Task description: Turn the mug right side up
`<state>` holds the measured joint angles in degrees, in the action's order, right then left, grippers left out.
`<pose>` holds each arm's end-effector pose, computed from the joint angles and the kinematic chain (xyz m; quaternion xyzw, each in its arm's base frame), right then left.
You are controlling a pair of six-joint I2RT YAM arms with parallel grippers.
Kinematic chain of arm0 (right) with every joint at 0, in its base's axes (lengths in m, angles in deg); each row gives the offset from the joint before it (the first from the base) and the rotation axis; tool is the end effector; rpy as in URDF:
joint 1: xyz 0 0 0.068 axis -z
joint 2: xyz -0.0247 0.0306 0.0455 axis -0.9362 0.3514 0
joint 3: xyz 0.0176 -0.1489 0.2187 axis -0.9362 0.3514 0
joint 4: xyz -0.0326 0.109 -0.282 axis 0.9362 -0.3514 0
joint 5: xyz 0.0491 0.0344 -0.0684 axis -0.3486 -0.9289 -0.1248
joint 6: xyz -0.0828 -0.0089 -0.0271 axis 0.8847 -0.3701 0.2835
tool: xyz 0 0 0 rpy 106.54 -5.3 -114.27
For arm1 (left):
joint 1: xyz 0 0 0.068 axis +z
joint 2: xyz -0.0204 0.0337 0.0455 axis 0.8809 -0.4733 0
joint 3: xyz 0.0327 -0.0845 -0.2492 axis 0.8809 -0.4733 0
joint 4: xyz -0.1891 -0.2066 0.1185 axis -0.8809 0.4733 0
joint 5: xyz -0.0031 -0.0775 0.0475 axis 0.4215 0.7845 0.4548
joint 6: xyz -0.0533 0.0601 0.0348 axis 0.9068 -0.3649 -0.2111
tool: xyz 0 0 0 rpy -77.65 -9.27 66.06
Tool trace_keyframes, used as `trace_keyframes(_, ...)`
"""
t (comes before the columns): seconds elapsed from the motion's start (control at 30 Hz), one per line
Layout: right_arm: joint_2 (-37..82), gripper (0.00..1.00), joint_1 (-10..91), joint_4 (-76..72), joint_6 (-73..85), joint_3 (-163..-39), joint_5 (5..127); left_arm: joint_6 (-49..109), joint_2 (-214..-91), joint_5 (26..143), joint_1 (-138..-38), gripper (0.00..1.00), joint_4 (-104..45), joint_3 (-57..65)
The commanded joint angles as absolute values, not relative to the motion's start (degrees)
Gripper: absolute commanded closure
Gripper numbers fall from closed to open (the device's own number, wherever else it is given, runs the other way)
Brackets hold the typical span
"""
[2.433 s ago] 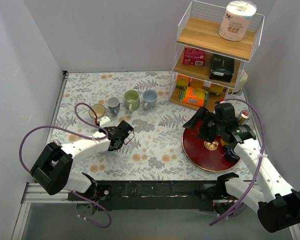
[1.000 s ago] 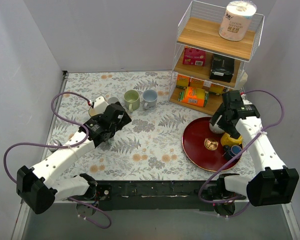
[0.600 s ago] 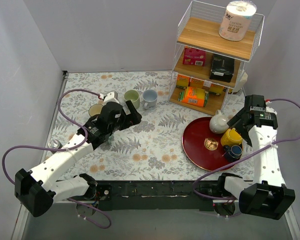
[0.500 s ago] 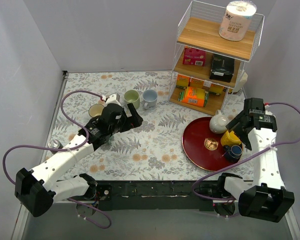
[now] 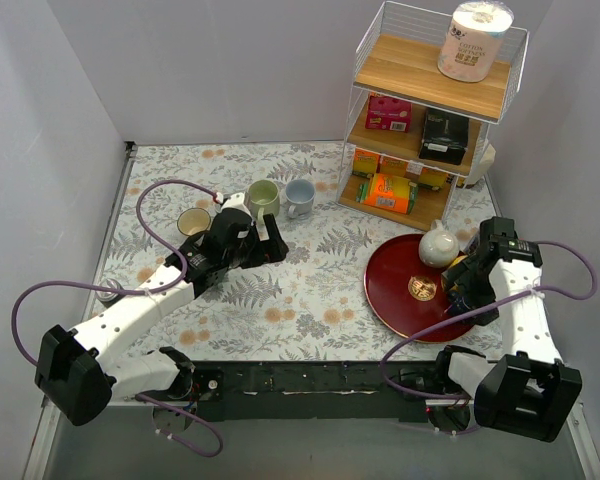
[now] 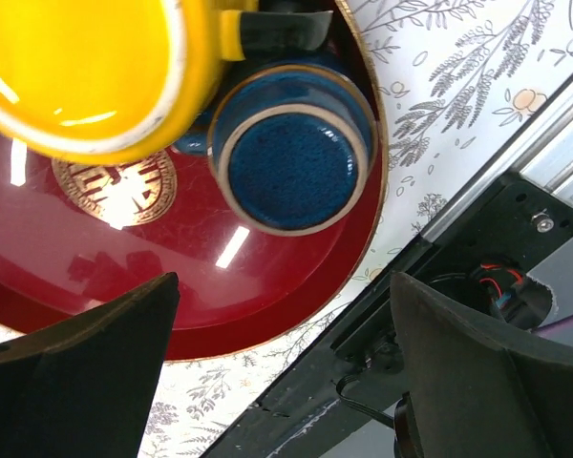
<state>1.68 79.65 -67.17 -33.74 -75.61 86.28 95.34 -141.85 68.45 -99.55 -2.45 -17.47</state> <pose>0.2187 -0.0570 0.1997 0.4823 0.8605 -0.0680 0.1493 0.2627 -0.1904 0.2343 -0.3311 0.8412 -0.3233 0.2798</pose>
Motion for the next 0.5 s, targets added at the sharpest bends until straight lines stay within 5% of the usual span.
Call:
trace_keyframes(0.0,3.32,0.03,82.17,-66.27,-35.43,-75.34,88.07,93.82,-140.85,69.17,-98.75,0.02,-2.73,-16.28)
trace_keyframes(0.47,8.16,0.07,87.97,-55.72,-27.34,-74.20,89.57,94.53,-140.85,67.77,-97.35,0.02,-1.50,-14.00)
